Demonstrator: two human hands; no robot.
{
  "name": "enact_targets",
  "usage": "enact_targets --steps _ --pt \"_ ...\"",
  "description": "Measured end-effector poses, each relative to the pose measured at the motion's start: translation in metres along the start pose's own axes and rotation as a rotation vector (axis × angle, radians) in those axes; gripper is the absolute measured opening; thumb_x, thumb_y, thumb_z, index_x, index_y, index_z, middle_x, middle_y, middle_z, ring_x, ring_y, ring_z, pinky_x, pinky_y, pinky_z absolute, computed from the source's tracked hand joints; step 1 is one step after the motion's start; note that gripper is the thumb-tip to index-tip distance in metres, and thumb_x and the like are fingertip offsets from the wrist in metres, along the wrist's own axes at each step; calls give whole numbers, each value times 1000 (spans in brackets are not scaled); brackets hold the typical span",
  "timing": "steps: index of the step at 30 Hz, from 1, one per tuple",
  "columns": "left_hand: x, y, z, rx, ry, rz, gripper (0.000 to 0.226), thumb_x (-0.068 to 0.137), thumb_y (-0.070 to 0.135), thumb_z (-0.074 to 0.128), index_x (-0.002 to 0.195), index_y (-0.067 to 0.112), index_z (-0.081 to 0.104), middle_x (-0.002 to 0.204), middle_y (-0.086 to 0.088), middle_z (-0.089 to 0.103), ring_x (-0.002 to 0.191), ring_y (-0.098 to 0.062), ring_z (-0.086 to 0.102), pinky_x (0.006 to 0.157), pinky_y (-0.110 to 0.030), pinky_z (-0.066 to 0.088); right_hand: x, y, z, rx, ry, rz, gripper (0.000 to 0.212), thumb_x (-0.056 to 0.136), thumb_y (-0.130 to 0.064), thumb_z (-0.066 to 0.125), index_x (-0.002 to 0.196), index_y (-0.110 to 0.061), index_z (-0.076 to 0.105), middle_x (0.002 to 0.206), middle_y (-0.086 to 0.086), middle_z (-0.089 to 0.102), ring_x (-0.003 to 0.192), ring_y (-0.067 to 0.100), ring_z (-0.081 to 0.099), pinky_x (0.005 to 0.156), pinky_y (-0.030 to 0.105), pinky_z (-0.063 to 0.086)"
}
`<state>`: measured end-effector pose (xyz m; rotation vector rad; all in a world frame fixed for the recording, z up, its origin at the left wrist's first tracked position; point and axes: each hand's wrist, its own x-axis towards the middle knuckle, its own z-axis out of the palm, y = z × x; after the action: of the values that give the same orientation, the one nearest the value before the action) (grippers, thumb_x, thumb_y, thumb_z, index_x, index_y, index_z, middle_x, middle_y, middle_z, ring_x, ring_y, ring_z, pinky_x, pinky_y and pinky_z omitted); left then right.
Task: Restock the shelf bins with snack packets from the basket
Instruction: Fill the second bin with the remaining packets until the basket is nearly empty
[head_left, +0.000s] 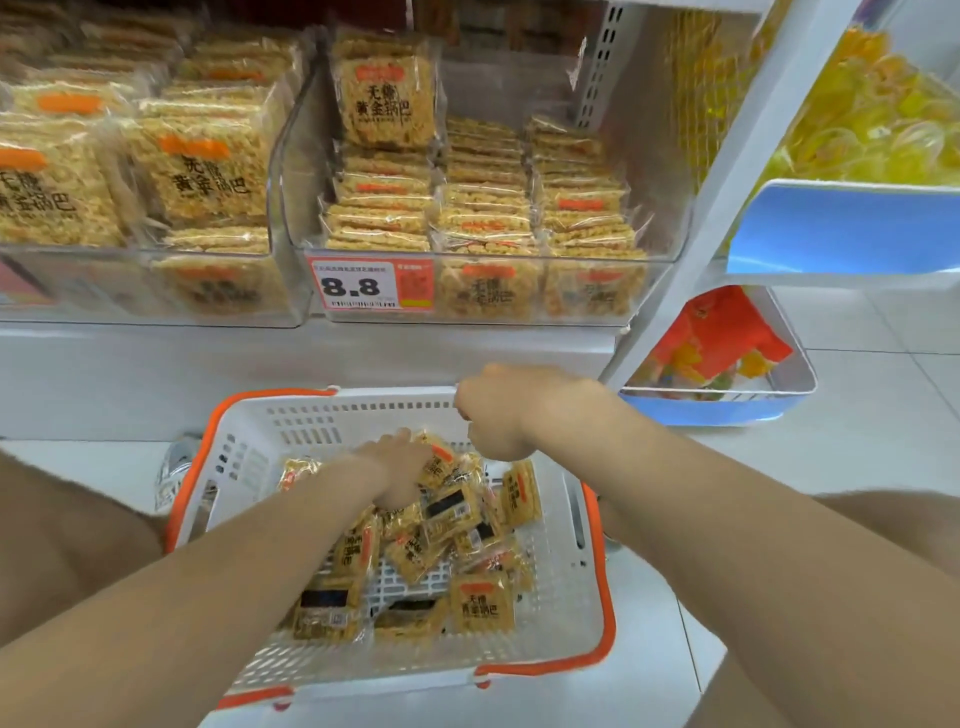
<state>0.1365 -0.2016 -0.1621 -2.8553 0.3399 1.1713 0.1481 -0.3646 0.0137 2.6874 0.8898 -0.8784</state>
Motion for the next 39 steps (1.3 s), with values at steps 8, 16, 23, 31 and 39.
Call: enact_targets --steps 8,16,23,31,39 --pt "31 -7 13 -208 -91 66 76 94 -2 49 164 23 30 166 -9 11 129 -30 50 99 -36 52 13 -3 4 24 -5 -33 32 102 -13 53 133 -13 61 120 10 61 79 25 60 56 32 44" --pt "31 14 29 -229 106 109 54 96 28 74 146 20 56 137 -7 41 112 -25 61 108 -43 49 5 2 0 26 -34 22 39 104 -15 49 143 -15 55 134 13 54 102 34 66 77 42 57" --pt "-12 -5 -11 -510 461 50 15 93 9 72 93 24 70 96 9 65 82 -8 61 66 -21 45 -2 5 -19 41 26 31 38 102 -16 48 139 -15 57 136 13 57 120 34 64 96 51 57" --pt "-97 -11 -63 -889 595 280 39 84 -4 72 90 24 46 92 7 58 78 -18 56 69 -39 51 -23 3 -44 10 105 85 21 98 -4 53 80 -10 46 83 8 50 63 22 47 52 33 38" --pt "-171 -24 -119 -1132 746 391 45 93 -11 66 118 26 59 127 8 63 106 -5 67 82 -23 54 -39 -5 -79 273 510 -41 28 85 -18 64 111 -15 73 90 -1 69 83 21 66 69 39 61"
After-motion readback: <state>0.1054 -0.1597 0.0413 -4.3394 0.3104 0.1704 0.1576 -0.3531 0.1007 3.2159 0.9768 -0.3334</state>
